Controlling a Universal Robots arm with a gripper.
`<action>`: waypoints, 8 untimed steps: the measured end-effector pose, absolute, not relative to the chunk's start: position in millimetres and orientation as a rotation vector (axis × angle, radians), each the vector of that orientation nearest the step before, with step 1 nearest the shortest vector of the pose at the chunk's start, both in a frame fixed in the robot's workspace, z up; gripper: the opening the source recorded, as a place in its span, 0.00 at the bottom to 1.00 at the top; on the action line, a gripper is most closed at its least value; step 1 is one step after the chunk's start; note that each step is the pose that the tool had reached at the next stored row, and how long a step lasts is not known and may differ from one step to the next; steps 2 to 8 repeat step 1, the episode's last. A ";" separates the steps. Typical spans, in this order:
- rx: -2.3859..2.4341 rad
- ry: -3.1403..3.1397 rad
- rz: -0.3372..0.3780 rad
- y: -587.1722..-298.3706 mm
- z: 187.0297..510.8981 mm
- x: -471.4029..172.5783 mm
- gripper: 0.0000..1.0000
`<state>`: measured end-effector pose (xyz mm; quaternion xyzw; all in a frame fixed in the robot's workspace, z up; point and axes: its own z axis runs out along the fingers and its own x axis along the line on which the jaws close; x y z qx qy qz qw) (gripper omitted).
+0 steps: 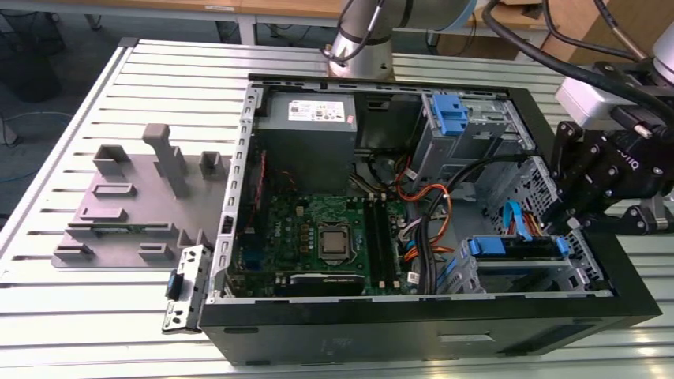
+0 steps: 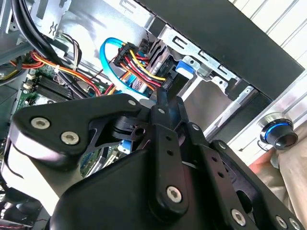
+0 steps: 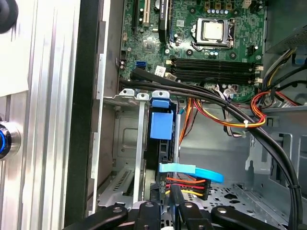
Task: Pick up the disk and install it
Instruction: 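Insert the second disk wire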
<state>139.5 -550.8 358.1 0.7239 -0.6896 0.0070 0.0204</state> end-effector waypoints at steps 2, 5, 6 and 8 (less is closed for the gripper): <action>2.245 -2.139 0.022 -550.8 358.1 139.5 0.23; 2.245 -2.139 0.022 -550.8 358.1 139.5 0.23; 2.245 -2.139 0.022 -550.8 358.1 139.5 0.23; 2.245 -2.139 0.022 -550.8 358.1 139.5 0.23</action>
